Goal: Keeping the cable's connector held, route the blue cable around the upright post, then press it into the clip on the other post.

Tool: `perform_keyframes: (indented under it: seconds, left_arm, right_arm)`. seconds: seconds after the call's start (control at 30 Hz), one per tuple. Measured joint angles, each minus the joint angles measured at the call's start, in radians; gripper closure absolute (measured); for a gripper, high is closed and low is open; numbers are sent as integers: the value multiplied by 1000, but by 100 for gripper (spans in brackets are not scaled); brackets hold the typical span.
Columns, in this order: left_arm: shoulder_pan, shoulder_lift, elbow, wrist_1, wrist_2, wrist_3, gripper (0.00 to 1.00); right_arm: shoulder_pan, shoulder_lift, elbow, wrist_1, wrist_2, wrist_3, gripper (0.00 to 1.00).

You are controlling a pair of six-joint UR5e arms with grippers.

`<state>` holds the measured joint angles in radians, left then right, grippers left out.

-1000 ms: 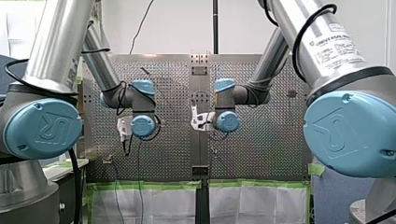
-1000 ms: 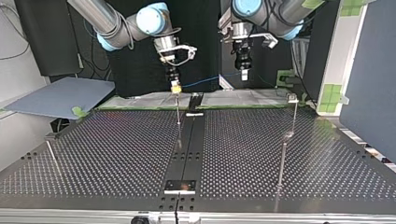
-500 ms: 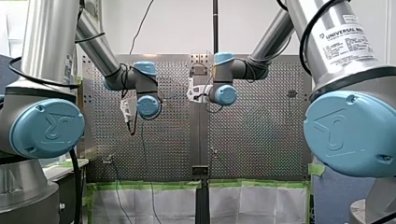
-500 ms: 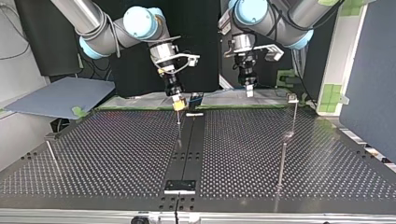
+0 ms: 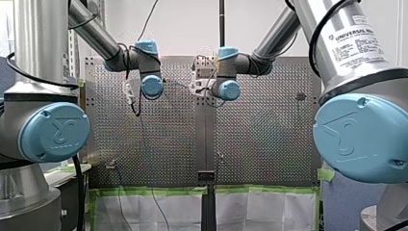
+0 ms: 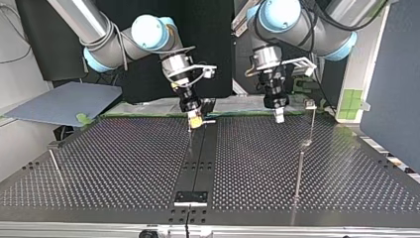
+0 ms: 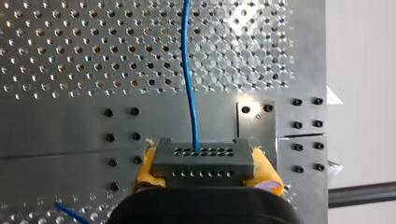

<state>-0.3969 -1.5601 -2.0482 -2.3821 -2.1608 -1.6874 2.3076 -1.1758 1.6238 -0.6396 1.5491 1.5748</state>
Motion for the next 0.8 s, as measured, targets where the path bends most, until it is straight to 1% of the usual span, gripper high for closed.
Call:
perform_keyframes:
  seconds: [0.17, 0.27, 0.47, 0.67, 0.8]
  left_arm:
    - [18, 45, 45, -45, 2, -6, 100]
    - [29, 71, 69, -71, 4, -7, 100]
    - [52, 110, 104, -121, 18, -9, 100]
    - [76, 117, 140, -171, 41, -14, 100]
    - [93, 116, 171, -205, 59, -17, 100]
  right_arm:
    - [3, 12, -43, 10, -9, 20, 100]
    - [4, 13, -68, 26, -12, 25, 100]
    - [9, 13, -121, 63, -23, 28, 100]
    - [14, 14, -172, 96, -30, 29, 100]
    - [17, 14, -200, 106, -35, 28, 100]
